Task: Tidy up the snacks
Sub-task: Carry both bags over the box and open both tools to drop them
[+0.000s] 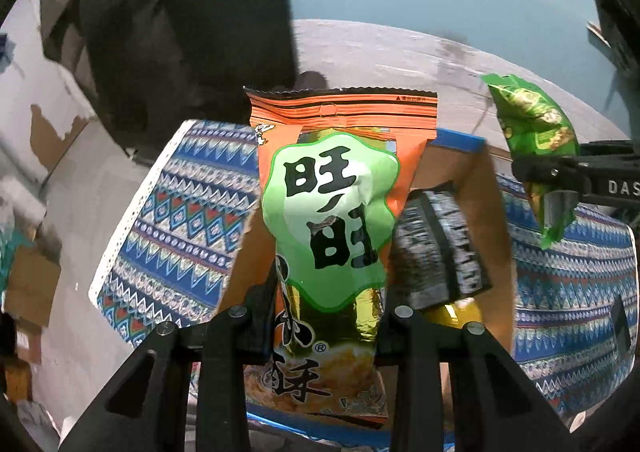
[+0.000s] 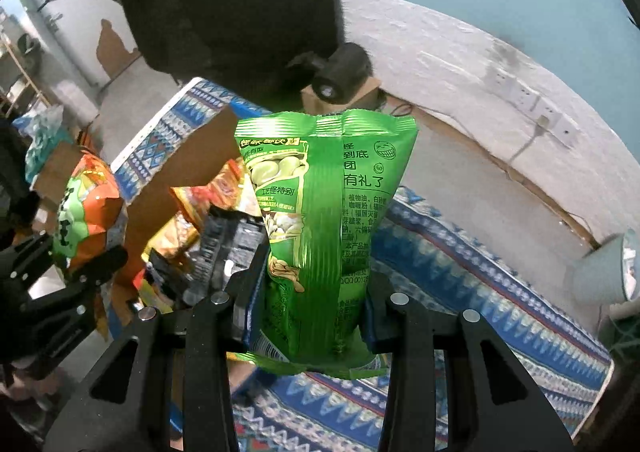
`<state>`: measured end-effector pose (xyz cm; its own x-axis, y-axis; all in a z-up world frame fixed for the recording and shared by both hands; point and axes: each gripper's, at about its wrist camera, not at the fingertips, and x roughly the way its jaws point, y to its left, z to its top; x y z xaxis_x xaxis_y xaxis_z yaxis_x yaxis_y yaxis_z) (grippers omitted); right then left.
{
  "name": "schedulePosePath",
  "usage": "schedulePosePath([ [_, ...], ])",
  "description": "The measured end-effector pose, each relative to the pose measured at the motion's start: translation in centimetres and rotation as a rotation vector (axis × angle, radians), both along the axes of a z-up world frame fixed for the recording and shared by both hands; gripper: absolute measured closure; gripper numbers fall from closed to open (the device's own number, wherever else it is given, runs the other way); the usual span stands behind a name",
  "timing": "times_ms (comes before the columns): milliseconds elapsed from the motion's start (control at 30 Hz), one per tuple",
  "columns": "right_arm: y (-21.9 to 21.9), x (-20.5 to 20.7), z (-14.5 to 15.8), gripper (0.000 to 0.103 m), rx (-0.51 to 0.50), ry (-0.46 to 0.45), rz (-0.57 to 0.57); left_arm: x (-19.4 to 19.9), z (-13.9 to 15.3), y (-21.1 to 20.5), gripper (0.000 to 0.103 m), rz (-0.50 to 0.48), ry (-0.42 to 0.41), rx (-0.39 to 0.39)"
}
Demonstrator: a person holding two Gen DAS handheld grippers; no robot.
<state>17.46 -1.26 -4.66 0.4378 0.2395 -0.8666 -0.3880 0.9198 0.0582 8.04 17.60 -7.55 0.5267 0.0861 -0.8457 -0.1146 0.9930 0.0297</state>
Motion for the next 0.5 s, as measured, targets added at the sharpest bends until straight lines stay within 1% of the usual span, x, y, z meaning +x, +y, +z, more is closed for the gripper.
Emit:
schedulePosePath([
  [167, 2.2, 0.9, -0.7, 0.066, -0.009, 0.012, 0.036, 0.3, -1.2, 1.8, 0.069, 0.043, 0.029, -0.033],
  [333, 3.5, 1.3, -1.5, 0.066, -0.018, 0.02, 0.069, 0.4, -1.8, 2.4, 0.069, 0.065, 0.042, -0.048],
  [400, 4.0, 1.4, -1.7, 0.064, -0.018, 0.017, 0.081, 0.4, -1.8, 2.4, 0.068, 0.074, 0.043, -0.049],
  [467, 4.3, 1.3, -1.6, 0.064, -0.011, 0.006, 0.09, 0.3, -1.7, 2.3, 0.061, 0.078, 0.042, -0.053],
  [500, 4.4, 1.2, -1.4, 0.064, -0.003, -0.003, 0.1, 0.3, -1.6, 2.2, 0.054, 0.079, 0.038, -0.053],
])
